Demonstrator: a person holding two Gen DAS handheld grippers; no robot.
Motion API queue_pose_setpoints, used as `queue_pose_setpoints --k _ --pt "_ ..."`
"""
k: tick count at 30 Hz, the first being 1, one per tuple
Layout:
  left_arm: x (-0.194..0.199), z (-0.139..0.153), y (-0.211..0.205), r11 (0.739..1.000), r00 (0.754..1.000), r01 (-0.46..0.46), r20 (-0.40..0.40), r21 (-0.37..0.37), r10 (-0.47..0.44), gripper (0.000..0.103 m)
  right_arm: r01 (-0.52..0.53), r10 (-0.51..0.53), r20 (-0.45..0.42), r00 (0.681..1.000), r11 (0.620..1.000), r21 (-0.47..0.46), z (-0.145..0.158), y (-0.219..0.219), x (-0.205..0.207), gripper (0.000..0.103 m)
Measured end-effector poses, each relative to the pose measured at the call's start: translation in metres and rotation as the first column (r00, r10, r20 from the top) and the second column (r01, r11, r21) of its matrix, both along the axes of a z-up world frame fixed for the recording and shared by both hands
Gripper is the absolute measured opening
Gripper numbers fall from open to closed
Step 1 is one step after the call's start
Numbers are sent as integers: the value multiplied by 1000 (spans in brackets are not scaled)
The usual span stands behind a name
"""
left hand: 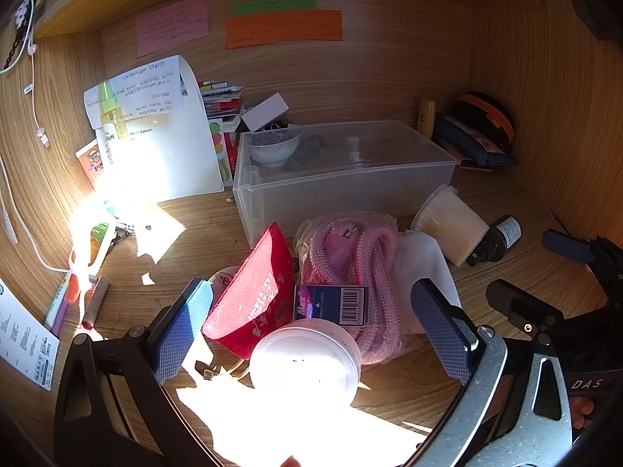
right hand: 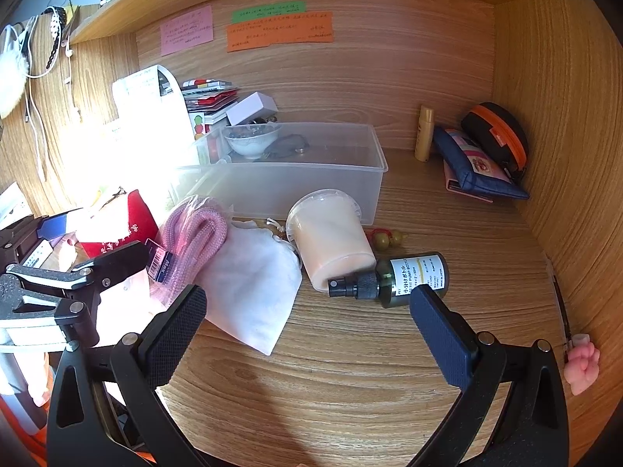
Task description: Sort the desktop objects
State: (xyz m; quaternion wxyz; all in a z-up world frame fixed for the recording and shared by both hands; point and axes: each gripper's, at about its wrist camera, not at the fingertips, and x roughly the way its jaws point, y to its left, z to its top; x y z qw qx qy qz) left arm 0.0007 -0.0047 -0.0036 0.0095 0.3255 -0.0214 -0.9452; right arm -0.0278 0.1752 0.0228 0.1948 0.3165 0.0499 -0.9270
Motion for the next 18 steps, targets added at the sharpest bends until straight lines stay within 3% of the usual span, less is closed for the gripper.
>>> queue_pose_setpoints --k 18 --pt "0 1 -3 1000 1000 -11 -1 13 11 103 1 -1 -2 1000 1000 12 -2 -1 0 103"
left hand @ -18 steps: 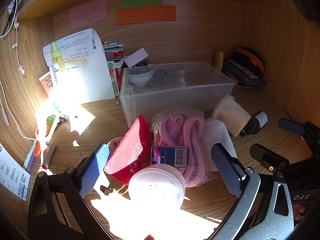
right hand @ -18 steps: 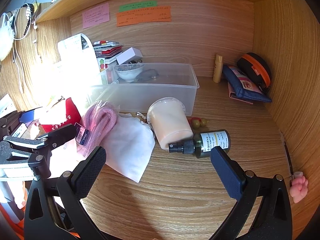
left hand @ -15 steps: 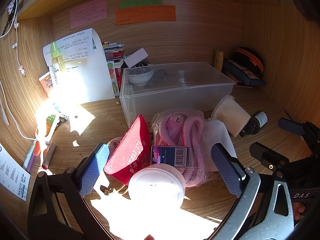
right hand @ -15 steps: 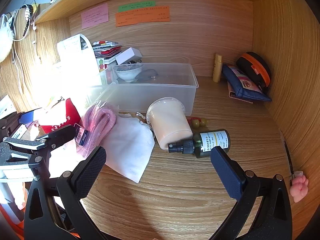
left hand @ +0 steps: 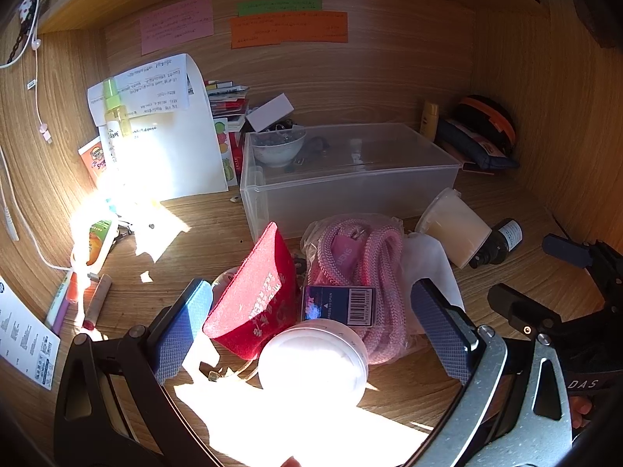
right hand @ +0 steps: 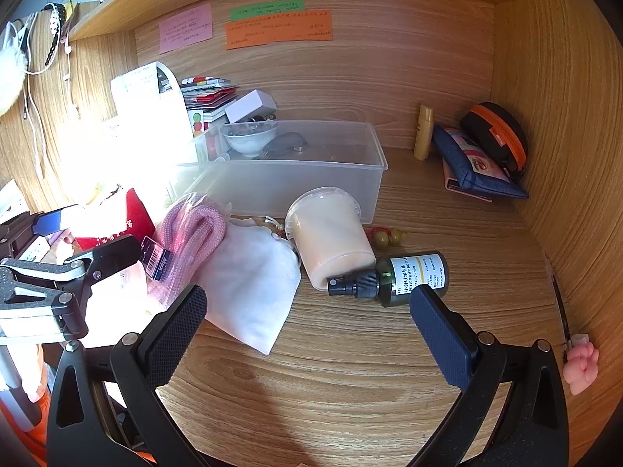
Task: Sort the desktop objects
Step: 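Grasp the red drawstring pouch with the left tool while the right tool grasps the cream tub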
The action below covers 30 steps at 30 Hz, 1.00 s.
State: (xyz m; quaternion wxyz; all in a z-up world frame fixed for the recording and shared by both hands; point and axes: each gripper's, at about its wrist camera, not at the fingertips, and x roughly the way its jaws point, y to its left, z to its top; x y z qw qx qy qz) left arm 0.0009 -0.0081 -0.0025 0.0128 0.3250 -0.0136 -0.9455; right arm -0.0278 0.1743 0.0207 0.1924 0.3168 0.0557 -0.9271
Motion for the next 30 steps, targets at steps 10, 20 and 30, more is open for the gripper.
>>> queue_pose_setpoints --k 10,20,30 --pt "6 5 -16 999 999 31 -9 -21 -32 103 6 -6 -30 1000 1000 9 1 5 2 103" --pt "2 2 -53 1000 1000 1 -15 28 0 103 26 -26 -16 1000 1000 15 -2 14 -10 103" --pt "-24 -13 -62 997 989 64 128 48 -69 103 -79 78 19 997 994 72 6 9 -44 103"
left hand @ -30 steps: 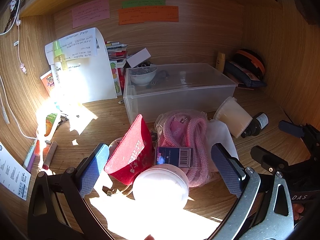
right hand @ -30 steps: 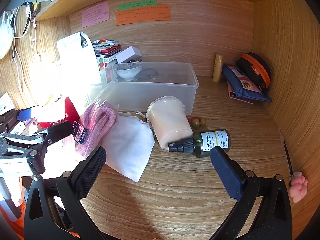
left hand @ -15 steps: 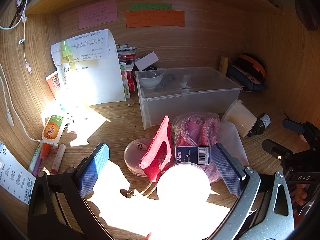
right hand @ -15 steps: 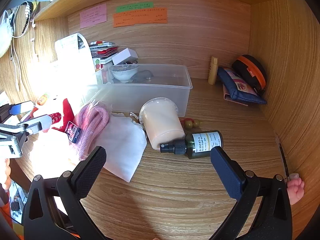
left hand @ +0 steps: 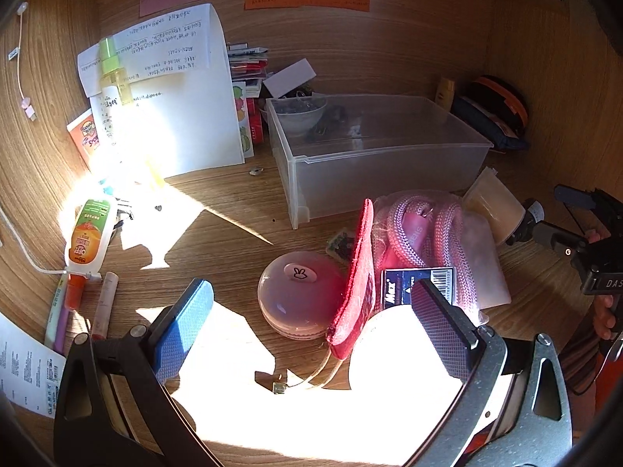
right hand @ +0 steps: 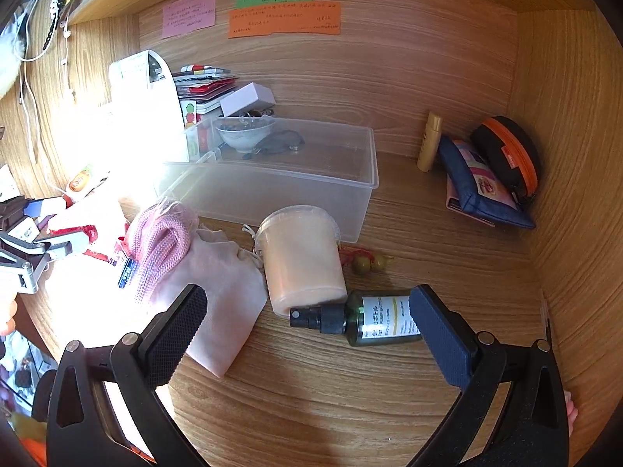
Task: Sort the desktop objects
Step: 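Grasp the red drawstring pouch with the left tool while the right tool grasps the cream tub, then lift the pouch with the left tool while the right tool carries the tub toward the clear box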
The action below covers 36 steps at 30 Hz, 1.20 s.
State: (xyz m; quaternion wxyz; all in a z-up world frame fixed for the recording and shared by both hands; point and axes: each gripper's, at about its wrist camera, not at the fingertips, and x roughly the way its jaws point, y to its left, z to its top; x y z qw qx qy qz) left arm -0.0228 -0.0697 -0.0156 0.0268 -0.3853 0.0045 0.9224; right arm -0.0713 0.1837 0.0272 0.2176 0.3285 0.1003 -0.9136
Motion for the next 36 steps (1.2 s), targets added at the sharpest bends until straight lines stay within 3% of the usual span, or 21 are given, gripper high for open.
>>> queue_pose_setpoints --k 2,5,8,11,16,25,28,36 --pt "-5 -2 0 1000 1000 11 21 12 -12 98 -24 23 16 1000 1000 9 1 -4 -7 99" --pt "-10 -6 0 999 998 28 52 22 -29 70 -50 49 54 997 998 29 0 -13 -18 90" --pt "-13 -9 0 999 998 34 59 30 -36 66 -72 68 114 991 997 30 -4 -21 -28 85" --pt "-15 -11 -2 999 997 35 65 40 -38 55 -88 84 173 981 996 16 -10 -27 -38 78" --pt "-17 -9 -7 997 998 27 60 73 -31 38 -99 97 222 970 995 -2 -18 -34 -51 74" --pt "-18 -3 -17 995 999 10 38 98 -14 19 -125 115 267 957 992 19 -26 -49 -66 64" --pt "-15 4 -13 996 1000 23 16 84 -24 7 -127 116 262 958 992 23 -27 -51 -67 63" --pt "-10 26 3 997 997 63 -58 46 -60 5 -115 114 261 959 993 -11 -29 -47 -66 63"
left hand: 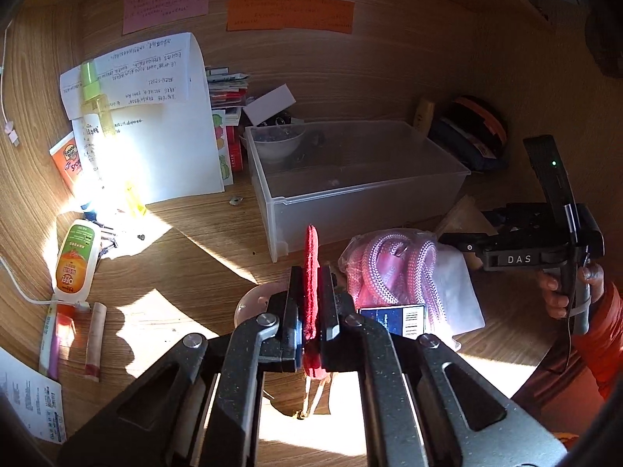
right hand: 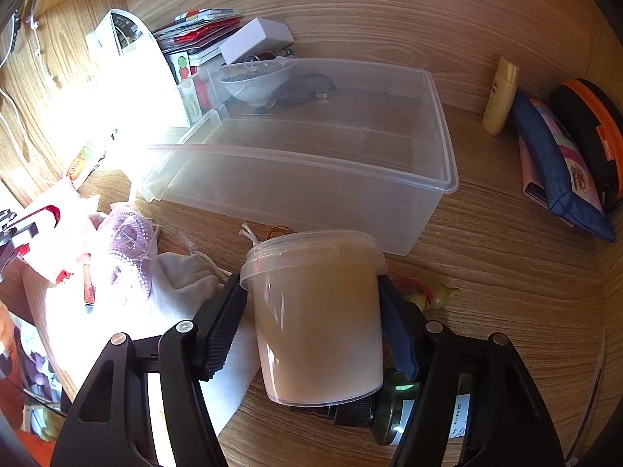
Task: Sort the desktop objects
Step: 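Lift the pouch with the left tool while the right tool carries the tub toward the clear box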
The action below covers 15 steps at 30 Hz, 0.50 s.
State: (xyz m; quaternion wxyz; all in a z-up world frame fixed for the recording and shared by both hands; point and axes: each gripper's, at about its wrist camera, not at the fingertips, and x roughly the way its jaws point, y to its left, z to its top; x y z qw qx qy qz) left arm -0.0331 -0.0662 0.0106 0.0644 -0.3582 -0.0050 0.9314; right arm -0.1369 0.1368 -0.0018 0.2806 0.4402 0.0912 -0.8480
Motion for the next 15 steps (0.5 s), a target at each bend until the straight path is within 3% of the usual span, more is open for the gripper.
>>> queue_pose_setpoints --k 15 --pt "-9 31 8 998 998 30 -52 50 -27 5 6 -12 -79 997 997 -72 35 22 26 62"
